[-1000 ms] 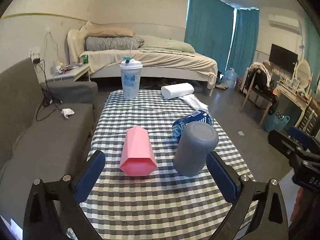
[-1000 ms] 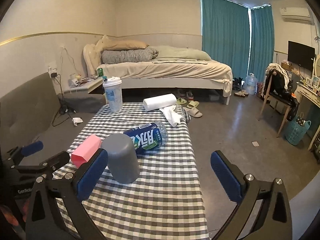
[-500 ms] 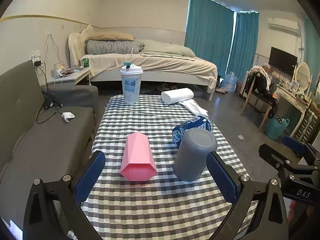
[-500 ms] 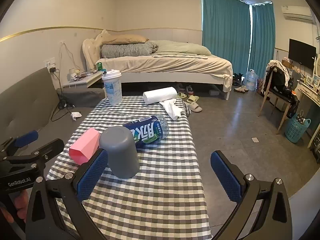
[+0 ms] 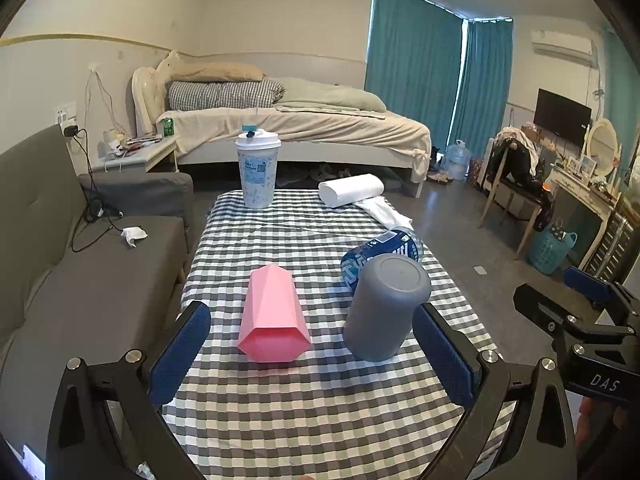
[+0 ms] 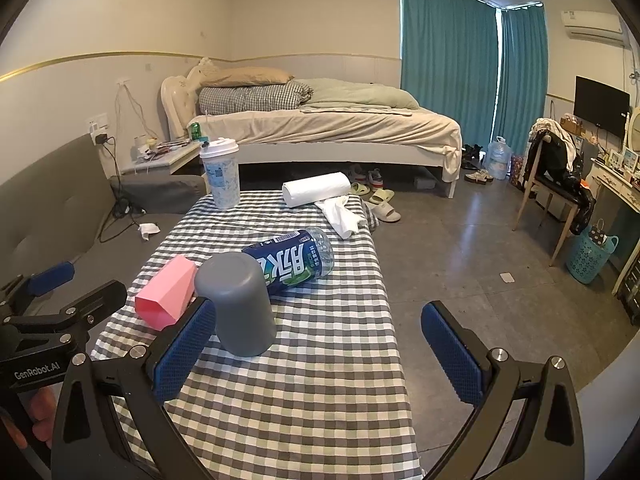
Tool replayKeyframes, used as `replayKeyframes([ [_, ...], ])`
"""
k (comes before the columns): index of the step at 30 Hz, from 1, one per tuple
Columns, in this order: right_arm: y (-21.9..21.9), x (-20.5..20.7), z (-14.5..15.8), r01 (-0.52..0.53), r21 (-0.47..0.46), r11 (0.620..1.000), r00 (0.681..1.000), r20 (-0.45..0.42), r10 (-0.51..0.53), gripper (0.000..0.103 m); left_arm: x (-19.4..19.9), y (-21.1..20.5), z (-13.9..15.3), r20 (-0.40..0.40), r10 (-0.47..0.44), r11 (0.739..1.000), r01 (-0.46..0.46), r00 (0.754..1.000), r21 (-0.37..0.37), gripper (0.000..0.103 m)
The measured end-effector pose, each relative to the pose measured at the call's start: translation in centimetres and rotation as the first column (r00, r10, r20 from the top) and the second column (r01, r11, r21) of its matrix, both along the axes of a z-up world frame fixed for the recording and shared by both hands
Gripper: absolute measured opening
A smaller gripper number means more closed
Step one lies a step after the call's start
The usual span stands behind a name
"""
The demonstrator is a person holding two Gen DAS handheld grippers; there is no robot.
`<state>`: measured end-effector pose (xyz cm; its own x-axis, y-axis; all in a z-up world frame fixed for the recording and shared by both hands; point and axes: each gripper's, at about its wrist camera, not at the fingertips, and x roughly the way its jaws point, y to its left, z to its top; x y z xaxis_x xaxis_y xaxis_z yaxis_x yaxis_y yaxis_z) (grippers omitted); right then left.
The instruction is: Flip cup upside down
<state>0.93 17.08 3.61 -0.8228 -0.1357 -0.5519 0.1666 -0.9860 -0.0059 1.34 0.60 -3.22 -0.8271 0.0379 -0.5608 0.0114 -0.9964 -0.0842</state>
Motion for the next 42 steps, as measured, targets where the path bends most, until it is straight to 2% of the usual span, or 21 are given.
replayKeyframes([
  [17,-0.23,-0.07,-0.11,-0.008,0.018,1.000,1.000,0.016,0.008,0.103,0.24,-0.51,0.22,-0.020,0.036,0.999,-0.036,0.999,0.001,0.103],
  [42,-0.53,-0.14,-0.16,-0.010,0.028,1.000,1.000,0.027,0.009,0.103,0.30,-0.05,0.08,-0.012,0.030,0.999,-0.030,0.999,-0.010,0.103],
])
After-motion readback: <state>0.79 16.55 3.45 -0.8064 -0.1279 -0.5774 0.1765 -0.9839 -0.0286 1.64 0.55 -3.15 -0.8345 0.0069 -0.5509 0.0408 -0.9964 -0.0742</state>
